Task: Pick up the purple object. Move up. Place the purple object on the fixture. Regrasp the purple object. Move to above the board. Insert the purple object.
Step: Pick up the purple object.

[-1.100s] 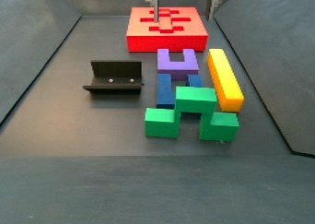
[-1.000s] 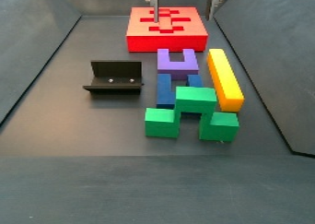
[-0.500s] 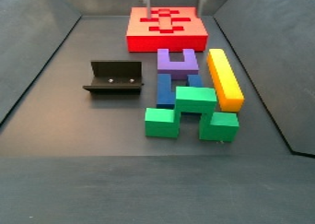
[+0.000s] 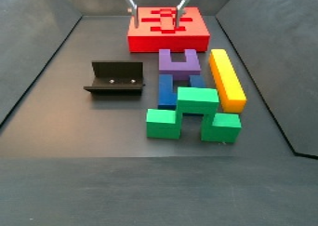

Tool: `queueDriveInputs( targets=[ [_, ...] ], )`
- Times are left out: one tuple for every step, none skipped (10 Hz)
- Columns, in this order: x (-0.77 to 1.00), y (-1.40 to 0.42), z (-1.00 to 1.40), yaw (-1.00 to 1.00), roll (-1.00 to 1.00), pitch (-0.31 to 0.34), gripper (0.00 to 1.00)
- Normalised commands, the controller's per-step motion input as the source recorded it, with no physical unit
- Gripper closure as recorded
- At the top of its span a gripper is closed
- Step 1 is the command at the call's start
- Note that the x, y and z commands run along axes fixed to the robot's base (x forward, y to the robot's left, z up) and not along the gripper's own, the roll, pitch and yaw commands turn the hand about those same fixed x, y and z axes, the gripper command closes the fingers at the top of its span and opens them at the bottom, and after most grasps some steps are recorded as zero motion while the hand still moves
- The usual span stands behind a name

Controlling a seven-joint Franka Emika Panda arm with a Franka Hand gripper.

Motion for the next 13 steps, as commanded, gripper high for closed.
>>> queueDriveInputs(
  targets=[
    [0.14,-0.68,-0.69,0.35,0.0,-0.203,0.0],
    [0.26,-0.62,-0.6,0.37,0.0,-0.126,0.0],
    [0.35,-0.41,-0.59,0.29,0.0,-0.08,0.0],
    [0.38,0.0,-0.53,0.16,0.0,0.0,0.0],
    [0.08,0.02,-0.39,0.0,0.08,0.07,0.0],
    [-0.05,0.0,-0.37,-0.17,0.09,0.114,0.0],
    [-0.32,0.0,-0.29,-0.09,0.01,0.02,0.0],
    [-0.68,-0.01,0.0,-0.1,0.0,-0.027,0.0],
    [-0.35,-0.18,0.03,0.0,0.03,-0.033,0.0],
    [-0.15,-0.17,-0.05,0.03,0.08,0.0,0.0],
    [0.0,-0.05,-0.15,0.01,0.0,0.0,0.0],
    [0.05,-0.01,-0.27,0.12,0.04,-0.001,0.0],
    [0.03,0.0,-0.34,0.08,0.07,0.0,0.0]
  ],
)
